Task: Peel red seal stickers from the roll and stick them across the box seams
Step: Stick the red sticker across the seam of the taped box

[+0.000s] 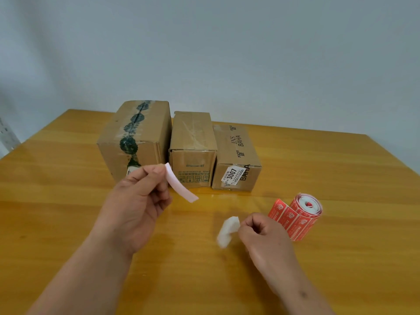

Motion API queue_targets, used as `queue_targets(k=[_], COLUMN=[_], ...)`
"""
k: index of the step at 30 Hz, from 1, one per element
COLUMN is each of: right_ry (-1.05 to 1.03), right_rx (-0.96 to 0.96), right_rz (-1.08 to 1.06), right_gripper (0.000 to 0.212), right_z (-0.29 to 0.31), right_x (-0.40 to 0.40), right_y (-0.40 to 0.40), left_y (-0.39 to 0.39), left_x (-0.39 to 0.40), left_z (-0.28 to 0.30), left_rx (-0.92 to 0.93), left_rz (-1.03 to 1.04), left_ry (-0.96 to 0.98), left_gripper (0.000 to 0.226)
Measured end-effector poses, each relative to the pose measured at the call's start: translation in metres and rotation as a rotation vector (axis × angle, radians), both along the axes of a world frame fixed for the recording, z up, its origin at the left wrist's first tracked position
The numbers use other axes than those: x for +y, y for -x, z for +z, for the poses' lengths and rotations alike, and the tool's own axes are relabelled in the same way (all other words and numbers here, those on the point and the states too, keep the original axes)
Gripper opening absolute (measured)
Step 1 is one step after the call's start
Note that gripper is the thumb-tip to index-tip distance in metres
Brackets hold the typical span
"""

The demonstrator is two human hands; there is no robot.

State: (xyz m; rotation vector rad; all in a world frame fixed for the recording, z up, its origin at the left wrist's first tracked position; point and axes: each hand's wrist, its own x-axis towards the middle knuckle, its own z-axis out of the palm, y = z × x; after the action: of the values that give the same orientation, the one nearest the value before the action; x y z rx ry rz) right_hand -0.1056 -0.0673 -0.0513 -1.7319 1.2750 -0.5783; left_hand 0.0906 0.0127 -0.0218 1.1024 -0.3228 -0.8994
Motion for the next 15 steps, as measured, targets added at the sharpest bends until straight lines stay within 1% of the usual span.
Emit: queue_targets(k=[3,6,7,9,10,12,13,14,15], right_ry=[0.097,0.324,0.376,0.429,0.445,0.428,0.373,0.279,0.131], right_rx=[0.142,0.369,0.397,0.359,0.300,0.171,0.112,0.033,-0.096], right_rz=[0.003,0.034,0.026,0.019,0.023,0.022,0.013,0.003,-0.001], right_gripper=[0.017,0.016,0.016,0.013,0.014,0.026,0.028,0.026,0.019], right_z=[0.000,0.004,0.006,0.009,0.011,0.016,0.020,0.024,0.027], right_x=[-0.001,-0.002,-0.003,-0.005,-0.006,-0.009,-0.009,-0.009,-0.009], right_y=[0.000,0.000,0.001,0.002,0.003,0.003,0.001,-0.002,-0.005], left_y=[-0.004,-0.003,-0.002,0.000,0.000,0.002,0.002,0.003,0.004], left_x=[0.003,0.004,0.004,0.004,0.005,0.005,0.005,0.006,0.006], left_z=[0.002,0.004,0.004,0.004,0.003,0.002,0.002,0.003,0.004], left_rx=[-0.014,-0.066,-0.079,-0.094,-0.105,-0.145,-0.166,-0.190,-0.218], left_rz=[-0.018,-0.065,-0.083,-0.128,-0.155,-0.231,-0.273,-0.312,-0.348], left_ry=[0.052,0.095,0.105,0.130,0.146,0.195,0.215,0.224,0.227], left_gripper=[0.011,0.013,0.013,0.009,0.010,0.022,0.025,0.025,0.026])
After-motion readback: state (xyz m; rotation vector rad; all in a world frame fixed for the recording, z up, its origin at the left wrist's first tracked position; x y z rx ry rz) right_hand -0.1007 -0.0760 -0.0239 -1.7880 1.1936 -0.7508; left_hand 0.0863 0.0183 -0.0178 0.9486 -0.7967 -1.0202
